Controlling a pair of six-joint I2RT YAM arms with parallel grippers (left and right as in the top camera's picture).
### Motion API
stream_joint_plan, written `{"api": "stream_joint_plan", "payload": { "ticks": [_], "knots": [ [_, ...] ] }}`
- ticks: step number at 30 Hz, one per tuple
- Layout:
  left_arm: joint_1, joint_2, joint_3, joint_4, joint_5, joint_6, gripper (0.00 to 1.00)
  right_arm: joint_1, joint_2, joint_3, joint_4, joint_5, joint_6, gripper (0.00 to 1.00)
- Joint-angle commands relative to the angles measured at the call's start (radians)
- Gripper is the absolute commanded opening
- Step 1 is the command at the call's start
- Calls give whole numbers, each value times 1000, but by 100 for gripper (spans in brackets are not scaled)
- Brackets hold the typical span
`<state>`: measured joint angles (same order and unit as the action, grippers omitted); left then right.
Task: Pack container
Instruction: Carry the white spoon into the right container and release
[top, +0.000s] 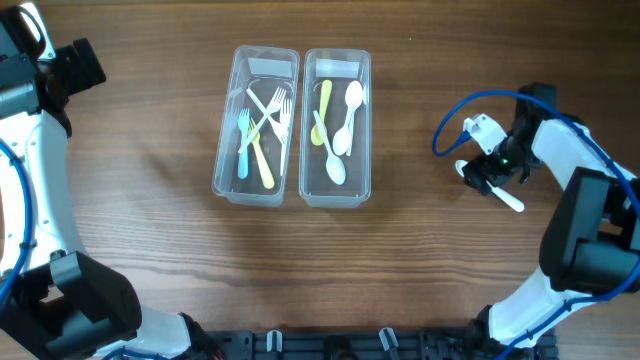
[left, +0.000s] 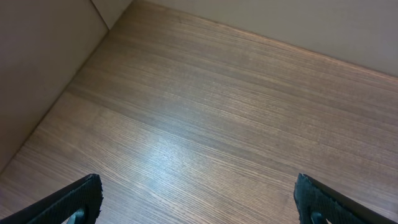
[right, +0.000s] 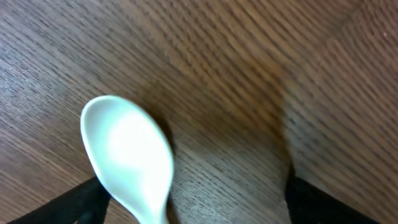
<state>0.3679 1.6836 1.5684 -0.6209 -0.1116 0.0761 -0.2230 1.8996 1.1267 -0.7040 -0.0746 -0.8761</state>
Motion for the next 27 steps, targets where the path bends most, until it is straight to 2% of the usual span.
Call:
{"api": "stream_joint_plan", "payload": {
  "ticks": [1, 5, 7, 8, 11, 15, 23, 25, 27],
  "knots": [
    [5, -15, 11, 3, -6, -5, 100, -3, 93, -122, -3, 76, 24, 81],
    [5, -15, 11, 3, -6, -5, 100, -3, 93, -127, 0, 75, 51, 60],
    [5, -15, 11, 3, -6, -5, 100, -3, 93, -126, 6, 75, 75, 38],
    [5, -15, 11, 3, -6, -5, 100, 0, 93, -126, 10, 75, 92, 23],
    [5, -15, 11, 3, -6, -5, 100, 17, 93, -100, 23, 67, 169, 4],
    [5, -15, 11, 3, -6, -5, 100, 112, 92, 59, -13, 52, 233, 4],
    [5, -15, 11, 3, -6, -5, 100, 380, 86, 855, -59, 3, 502, 4],
    [5, -15, 11, 3, -6, -5, 100, 426, 84, 924, -48, -68, 568, 4],
    [5, -15, 11, 3, -6, -5, 100, 482, 91, 925, -40, -191, 736, 4]
  ]
}}
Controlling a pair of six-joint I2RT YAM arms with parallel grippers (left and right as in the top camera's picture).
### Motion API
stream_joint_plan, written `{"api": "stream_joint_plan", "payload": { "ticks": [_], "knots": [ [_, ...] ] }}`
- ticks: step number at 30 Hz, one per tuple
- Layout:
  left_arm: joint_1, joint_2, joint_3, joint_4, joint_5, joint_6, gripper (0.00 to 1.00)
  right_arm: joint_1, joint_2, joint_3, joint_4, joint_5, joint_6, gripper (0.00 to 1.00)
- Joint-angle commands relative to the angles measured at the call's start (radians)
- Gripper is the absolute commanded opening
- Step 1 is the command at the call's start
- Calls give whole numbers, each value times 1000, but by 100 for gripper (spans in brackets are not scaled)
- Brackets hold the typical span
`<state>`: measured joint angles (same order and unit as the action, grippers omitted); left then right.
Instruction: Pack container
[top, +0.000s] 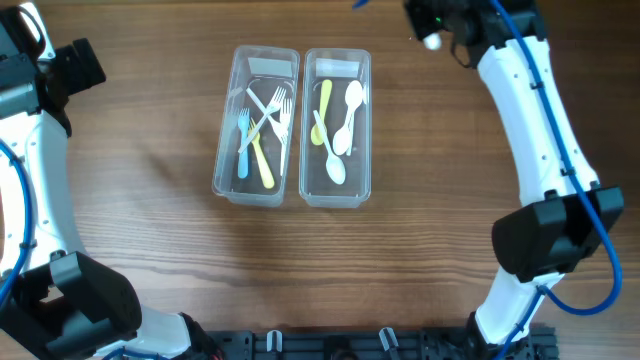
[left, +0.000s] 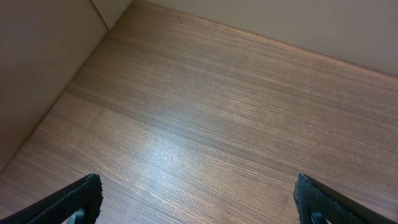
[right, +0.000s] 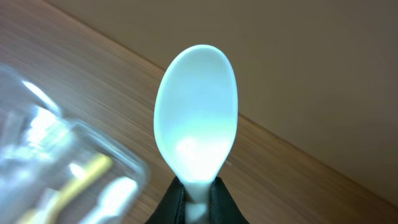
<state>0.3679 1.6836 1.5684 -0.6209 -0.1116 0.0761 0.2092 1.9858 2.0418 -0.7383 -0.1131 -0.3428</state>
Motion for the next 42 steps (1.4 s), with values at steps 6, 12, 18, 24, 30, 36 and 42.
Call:
{"api": "stream_joint_plan", "payload": {
  "ticks": [6, 12, 18, 24, 30, 36, 42],
  "knots": [
    [5, -15, 11, 3, -6, -5, 100, 186, 20, -95, -17, -127, 534, 4],
    [5, -15, 11, 3, -6, -5, 100, 193, 20, -283, 27, -120, 599, 4],
    [5, -15, 11, 3, -6, -5, 100, 193, 20, -328, 79, -120, 612, 53],
    [5, -15, 11, 3, -6, -5, 100, 182, 19, -325, 216, -119, 604, 100],
    [5, -15, 11, 3, -6, -5, 100, -80, -15, -258, 271, -113, 593, 100],
    [5, -15, 11, 3, -6, -5, 100, -299, -18, -258, 269, -113, 555, 100],
    [5, -15, 11, 3, -6, -5, 100, -314, -18, -260, 248, -113, 555, 100]
  ]
}}
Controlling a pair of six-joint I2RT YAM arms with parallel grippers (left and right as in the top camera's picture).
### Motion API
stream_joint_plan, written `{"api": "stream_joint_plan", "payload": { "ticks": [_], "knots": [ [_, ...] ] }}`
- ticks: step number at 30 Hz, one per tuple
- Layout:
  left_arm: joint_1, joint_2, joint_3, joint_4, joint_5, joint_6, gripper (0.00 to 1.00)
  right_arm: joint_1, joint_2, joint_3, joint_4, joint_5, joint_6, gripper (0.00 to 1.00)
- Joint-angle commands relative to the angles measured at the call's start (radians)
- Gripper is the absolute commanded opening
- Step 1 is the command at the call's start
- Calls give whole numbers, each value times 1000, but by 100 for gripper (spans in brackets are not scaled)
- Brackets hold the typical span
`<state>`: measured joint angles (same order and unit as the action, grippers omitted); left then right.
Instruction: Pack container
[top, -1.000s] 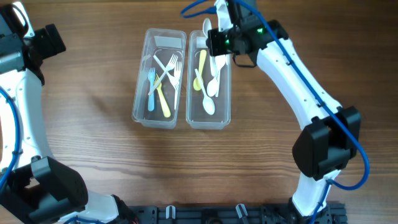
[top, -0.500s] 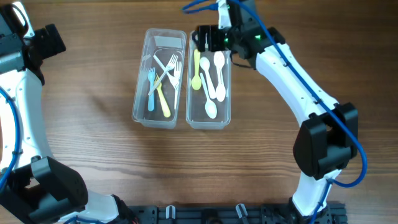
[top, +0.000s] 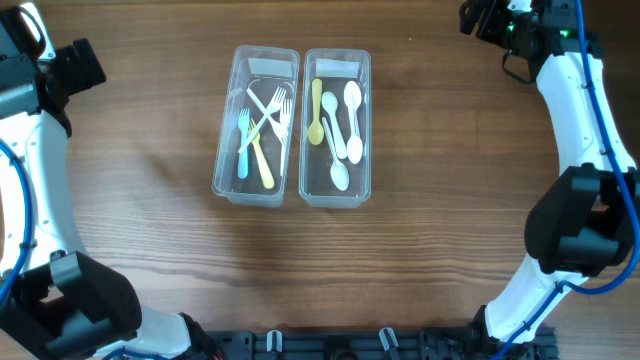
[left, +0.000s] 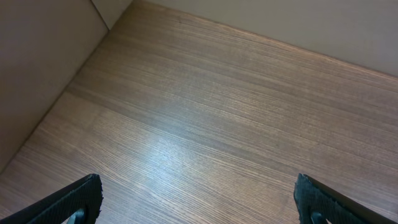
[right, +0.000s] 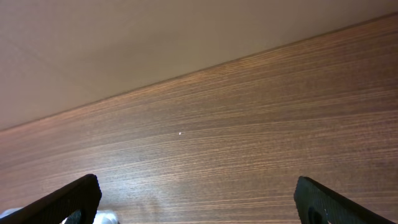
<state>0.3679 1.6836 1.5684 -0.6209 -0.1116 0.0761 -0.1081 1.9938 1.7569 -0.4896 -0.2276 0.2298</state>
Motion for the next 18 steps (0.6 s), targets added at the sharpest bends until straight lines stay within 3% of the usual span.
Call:
{"api": "stream_joint_plan", "payload": {
  "ticks": [1, 10, 15, 18],
  "knots": [
    [5, -15, 11, 3, -6, -5, 100, 3, -26, 25, 0, 2, -18, 100],
    [5, -15, 11, 3, -6, -5, 100, 3, -26, 25, 0, 3, -18, 100],
    [5, -15, 11, 3, -6, -5, 100, -8, -23, 25, 0, 118, -29, 100],
    [5, -15, 11, 3, -6, -5, 100, -7, -126, 24, 25, 146, -51, 100]
  ]
}}
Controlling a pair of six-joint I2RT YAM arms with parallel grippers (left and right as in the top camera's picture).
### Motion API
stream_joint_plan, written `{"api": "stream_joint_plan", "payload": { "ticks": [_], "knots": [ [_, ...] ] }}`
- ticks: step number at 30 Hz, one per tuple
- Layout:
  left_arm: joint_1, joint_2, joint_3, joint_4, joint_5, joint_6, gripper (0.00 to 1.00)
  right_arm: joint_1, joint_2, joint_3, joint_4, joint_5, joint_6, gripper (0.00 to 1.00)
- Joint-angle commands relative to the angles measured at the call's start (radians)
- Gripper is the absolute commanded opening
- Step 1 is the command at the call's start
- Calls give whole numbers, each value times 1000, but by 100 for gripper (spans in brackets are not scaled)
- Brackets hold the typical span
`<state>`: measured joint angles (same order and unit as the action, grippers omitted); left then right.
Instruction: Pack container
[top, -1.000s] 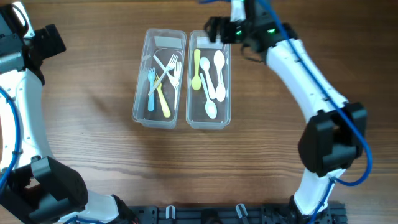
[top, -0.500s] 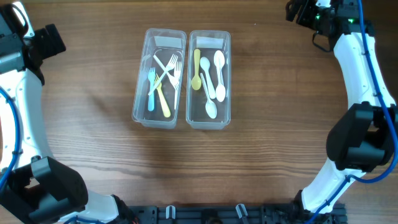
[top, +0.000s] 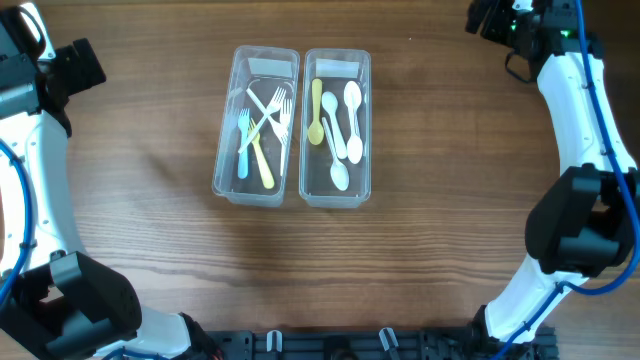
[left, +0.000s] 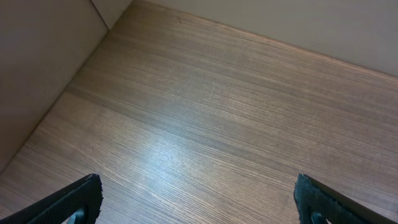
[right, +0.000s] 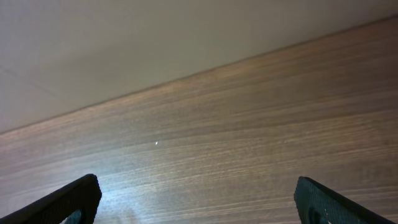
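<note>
Two clear plastic containers stand side by side in the overhead view. The left container holds several forks, white, blue and yellow. The right container holds several spoons, white ones and a yellow one. My right gripper is open at the far right corner of the table, well away from the containers; its wrist view shows only bare wood between the fingers. My left gripper is open over bare wood at the far left; its body shows at the overhead's top left corner.
The wooden table carries nothing else that I can see. A pale wall edge runs along the table's far side in the right wrist view, and along the left side in the left wrist view.
My right gripper has shifted slightly further right at the table's far corner. Nothing else has changed.
My right gripper was at a white spoon lying on the table's right side. Then it held that spoon up near the far edge, right of the spoon container. Later the spoon lay in the right container and the gripper stood open at the far right corner, where it remains.
</note>
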<state>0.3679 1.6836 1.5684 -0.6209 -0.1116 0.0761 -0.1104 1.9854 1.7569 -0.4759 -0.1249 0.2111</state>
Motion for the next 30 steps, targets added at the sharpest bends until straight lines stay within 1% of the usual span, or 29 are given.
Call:
{"api": "stream_joint_plan", "payload": {
  "ticks": [1, 2, 3, 4, 6, 7, 8, 11, 12, 14, 15, 17, 19, 21, 23, 24, 27, 28, 30],
  "knots": [
    [5, -15, 11, 3, -6, -5, 100, -5, -208, 22, 8, 43, -101, 100],
    [5, -15, 11, 3, -6, -5, 100, -3, -266, 21, 7, 43, -146, 100],
    [5, -15, 11, 3, -6, -5, 100, 1, -367, 21, 3, 43, -223, 100],
    [5, -15, 11, 3, -6, -5, 100, 3, -477, 21, -18, 43, -267, 100],
    [5, -15, 11, 3, -6, -5, 100, 3, -684, 21, -92, 43, -263, 100],
    [5, -15, 11, 3, -6, -5, 100, 3, -790, 21, -149, 43, -263, 100],
    [5, -15, 11, 3, -6, -5, 100, 3, -900, 21, -241, 45, -264, 100],
    [5, -15, 11, 3, -6, -5, 100, 2, -1099, 18, -452, 59, -265, 100],
    [5, -15, 11, 3, -6, -5, 100, 3, -1193, -8, -517, 66, -264, 100],
    [5, -15, 11, 3, -6, -5, 100, 3, -1315, -89, -529, 81, -264, 100],
    [5, -15, 11, 3, -6, -5, 100, 3, -1389, -162, -519, 81, -264, 100],
    [5, -15, 11, 3, -6, -5, 100, 2, -1501, -314, -465, 81, -265, 100],
    [5, -15, 11, 3, -6, -5, 100, 2, -1604, -499, -375, 81, -265, 100],
    [5, -15, 11, 3, -6, -5, 100, 2, -1704, -787, -191, 80, -265, 100],
    [5, -15, 11, 3, -6, -5, 100, 3, -1738, -946, -64, 80, -264, 100],
    [5, -15, 11, 3, -6, -5, 100, 3, -1762, -1083, 73, 77, -264, 100],
    [5, -15, 11, 3, -6, -5, 100, 3, -1803, -1323, 325, 52, -262, 100],
    [5, -15, 11, 3, -6, -5, 100, 3, -1821, -1387, 382, 37, -261, 100],
    [5, -15, 11, 3, -6, -5, 100, 5, -1857, -1447, 413, 19, -260, 100]
  ]
}}
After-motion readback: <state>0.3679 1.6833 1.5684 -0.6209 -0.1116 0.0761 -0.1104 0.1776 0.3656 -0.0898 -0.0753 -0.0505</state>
